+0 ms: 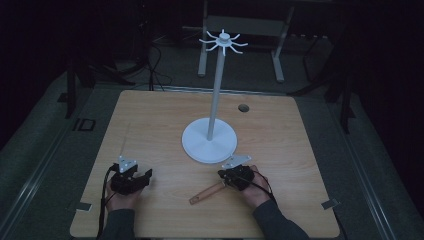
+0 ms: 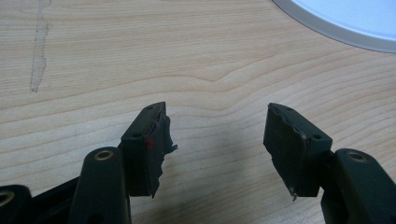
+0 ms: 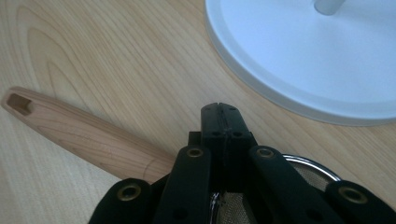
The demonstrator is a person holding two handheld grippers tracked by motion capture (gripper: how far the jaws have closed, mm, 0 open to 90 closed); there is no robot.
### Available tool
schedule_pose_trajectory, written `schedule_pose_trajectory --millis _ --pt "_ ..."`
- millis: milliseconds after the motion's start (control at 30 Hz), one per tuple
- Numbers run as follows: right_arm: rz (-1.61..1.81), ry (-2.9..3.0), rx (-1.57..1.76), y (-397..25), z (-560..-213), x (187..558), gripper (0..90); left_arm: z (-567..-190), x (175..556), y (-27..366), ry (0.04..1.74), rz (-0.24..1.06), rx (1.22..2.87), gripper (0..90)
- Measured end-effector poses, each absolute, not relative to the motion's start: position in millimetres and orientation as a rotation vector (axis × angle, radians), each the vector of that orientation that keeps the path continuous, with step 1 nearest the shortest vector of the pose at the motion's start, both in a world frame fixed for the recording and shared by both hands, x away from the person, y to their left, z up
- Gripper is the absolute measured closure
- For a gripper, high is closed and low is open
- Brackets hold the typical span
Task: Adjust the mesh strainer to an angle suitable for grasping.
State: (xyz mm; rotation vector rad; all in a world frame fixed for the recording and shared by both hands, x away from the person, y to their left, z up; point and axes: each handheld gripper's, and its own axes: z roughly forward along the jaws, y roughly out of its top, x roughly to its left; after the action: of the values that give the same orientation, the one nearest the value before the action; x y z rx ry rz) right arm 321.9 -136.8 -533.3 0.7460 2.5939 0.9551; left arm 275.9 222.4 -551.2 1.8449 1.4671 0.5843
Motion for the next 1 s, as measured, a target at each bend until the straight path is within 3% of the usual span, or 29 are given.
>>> schedule_pose_trajectory --millis 433,1000 --pt "0.88 2.552 0.858 -160 -538 327 90.0 -551 276 222 1.467 0.586 1.845 40.0" --pt "0.812 2.428 1.065 -232 -534 327 90.0 -552 276 222 1.469 0.584 1.847 40.0"
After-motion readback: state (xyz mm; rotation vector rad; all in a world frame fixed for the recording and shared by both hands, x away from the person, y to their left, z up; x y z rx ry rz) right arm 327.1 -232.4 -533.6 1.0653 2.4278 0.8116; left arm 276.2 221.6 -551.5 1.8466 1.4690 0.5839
